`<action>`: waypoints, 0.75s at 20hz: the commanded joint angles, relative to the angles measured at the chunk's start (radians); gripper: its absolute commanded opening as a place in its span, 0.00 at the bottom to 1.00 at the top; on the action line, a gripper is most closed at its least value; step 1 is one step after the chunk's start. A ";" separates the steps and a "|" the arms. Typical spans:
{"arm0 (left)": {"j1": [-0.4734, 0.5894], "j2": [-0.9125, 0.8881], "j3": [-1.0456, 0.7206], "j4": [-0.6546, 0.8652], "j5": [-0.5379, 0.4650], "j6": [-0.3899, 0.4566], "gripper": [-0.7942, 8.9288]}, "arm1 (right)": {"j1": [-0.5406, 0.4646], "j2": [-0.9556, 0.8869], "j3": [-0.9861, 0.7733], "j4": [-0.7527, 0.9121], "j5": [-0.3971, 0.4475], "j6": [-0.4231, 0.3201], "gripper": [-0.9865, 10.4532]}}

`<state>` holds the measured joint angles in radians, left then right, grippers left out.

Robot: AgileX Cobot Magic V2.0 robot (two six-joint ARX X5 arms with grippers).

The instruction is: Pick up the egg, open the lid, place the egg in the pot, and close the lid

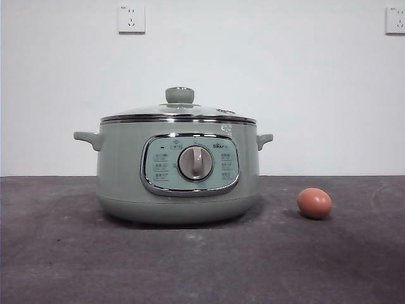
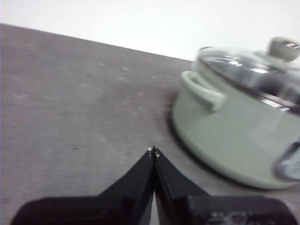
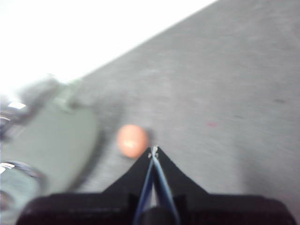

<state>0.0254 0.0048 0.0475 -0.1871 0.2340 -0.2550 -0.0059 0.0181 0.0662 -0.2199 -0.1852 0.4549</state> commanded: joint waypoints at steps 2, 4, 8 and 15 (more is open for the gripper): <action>0.002 0.011 0.099 -0.040 0.069 -0.047 0.07 | 0.002 0.042 0.094 0.024 -0.013 0.031 0.08; 0.002 0.042 0.163 -0.077 0.125 -0.048 0.07 | 0.002 0.101 0.156 0.021 -0.066 0.014 0.08; 0.002 0.118 0.269 -0.146 0.168 -0.032 0.07 | 0.002 0.240 0.284 -0.039 -0.145 -0.070 0.08; 0.002 0.327 0.492 -0.315 0.294 0.098 0.07 | 0.003 0.518 0.606 -0.332 -0.237 -0.334 0.08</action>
<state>0.0254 0.3119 0.5179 -0.4850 0.5121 -0.2234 -0.0059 0.5133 0.6300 -0.5198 -0.4168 0.2302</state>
